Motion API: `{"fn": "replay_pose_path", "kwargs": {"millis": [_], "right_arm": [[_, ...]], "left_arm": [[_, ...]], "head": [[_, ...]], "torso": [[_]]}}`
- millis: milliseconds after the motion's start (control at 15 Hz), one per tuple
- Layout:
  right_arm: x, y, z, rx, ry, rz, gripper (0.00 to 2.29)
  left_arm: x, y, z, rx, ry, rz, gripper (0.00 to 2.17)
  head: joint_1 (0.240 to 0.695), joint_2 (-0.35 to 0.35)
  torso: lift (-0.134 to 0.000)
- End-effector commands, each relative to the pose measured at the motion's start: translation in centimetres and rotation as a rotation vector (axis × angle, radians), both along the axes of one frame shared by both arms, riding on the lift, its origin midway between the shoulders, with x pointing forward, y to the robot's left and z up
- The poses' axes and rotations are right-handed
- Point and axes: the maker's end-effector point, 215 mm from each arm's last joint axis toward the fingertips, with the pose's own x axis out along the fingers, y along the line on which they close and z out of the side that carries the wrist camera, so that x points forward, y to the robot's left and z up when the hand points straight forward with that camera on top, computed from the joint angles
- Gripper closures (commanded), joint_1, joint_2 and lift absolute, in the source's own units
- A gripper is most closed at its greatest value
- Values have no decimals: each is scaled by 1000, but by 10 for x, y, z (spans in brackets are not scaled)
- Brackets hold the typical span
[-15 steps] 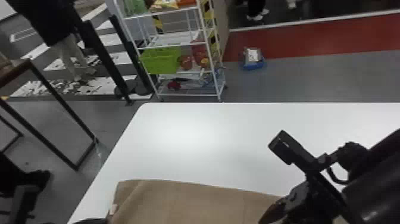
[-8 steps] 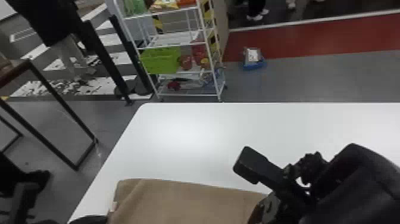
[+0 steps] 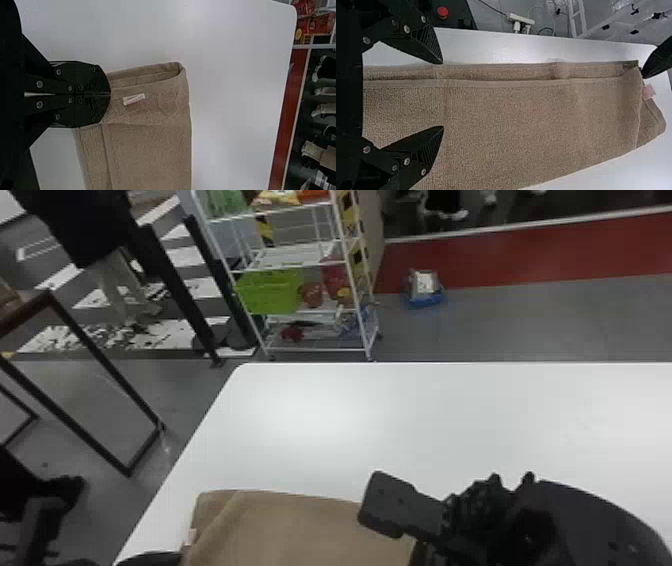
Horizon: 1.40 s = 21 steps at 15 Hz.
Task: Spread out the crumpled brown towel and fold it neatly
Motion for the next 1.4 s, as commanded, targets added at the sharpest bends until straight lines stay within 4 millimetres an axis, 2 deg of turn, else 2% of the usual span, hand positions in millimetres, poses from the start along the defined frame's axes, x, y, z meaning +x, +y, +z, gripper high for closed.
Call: {"fn": "replay_pose_path", "kwargs": {"millis": [0,267,533,1000,1067,1333], "right_arm": [[-4,2,-2,-14,-24,21,353],[-9,7,-7,-31,-41,42,414],[-11,11,-15,-55,-52,60,620],[-10,13,-17,-59,-50,62,626],[-10,14,-17,-59,-52,64,751],[-9,13,-17,-59,-52,62,765]], "left_arm": [[-1,0,-1,-2,3,1,1713],[0,-1,-1,-2,0,-3,1713],[1,-2,-3,-3,-4,-8,1713],[3,0,-3,2,-11,-12,1713],[3,-1,-2,2,-12,-13,1713],[3,-1,-2,-1,-12,-14,1713]], "head": [[695,350],[695,350],[695,350],[695,350],[695,350],[695,350]], "torso": [[-122],[-122],[-122],[-122],[-122],[-122]]}}
